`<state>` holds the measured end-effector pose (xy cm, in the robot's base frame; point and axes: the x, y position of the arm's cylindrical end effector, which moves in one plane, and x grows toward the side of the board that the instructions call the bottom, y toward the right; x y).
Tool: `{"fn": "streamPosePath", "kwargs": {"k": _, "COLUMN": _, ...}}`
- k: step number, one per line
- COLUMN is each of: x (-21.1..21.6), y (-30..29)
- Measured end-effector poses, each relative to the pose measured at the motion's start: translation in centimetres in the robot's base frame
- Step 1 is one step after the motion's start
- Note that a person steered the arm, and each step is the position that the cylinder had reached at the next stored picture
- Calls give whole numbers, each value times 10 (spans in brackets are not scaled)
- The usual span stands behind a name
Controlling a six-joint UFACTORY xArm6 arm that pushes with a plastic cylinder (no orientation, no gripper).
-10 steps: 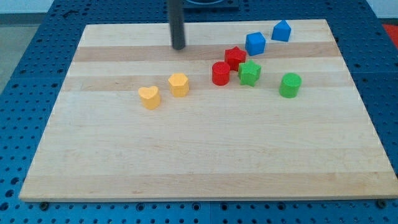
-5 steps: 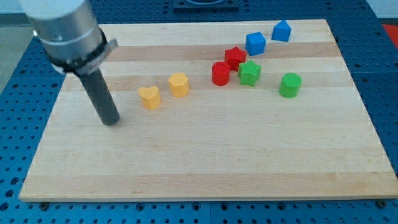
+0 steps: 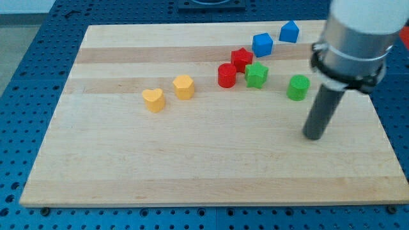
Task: Slide the green circle towards the center
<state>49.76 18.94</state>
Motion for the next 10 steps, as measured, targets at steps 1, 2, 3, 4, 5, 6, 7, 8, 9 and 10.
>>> {"fn": "streamPosePath", "kwargs": {"k": 1, "x": -33, "y": 49}}
{"fn": "streamPosePath", "kwargs": {"k": 2, "x": -70, "y": 92}}
{"fn": "streamPosePath", "kwargs": {"k": 3, "x": -111, "y": 96}}
{"fn": "streamPosePath", "kwargs": {"k": 4, "x": -117, "y": 65}}
{"fn": "streamPosePath", "kwargs": {"k": 5, "x": -98, "y": 8}}
{"fn": "streamPosePath", "kwargs": {"k": 6, "x": -70, "y": -50}}
{"fn": "streamPosePath", "kwargs": {"k": 7, "x": -46, "y": -99}}
{"fn": "streamPosePath", "kwargs": {"k": 8, "x": -40, "y": -99}}
{"fn": "streamPosePath", "kwargs": {"k": 9, "x": -42, "y": -79}}
{"fn": "streamPosePath", "kwargs": {"k": 10, "x": -53, "y": -72}}
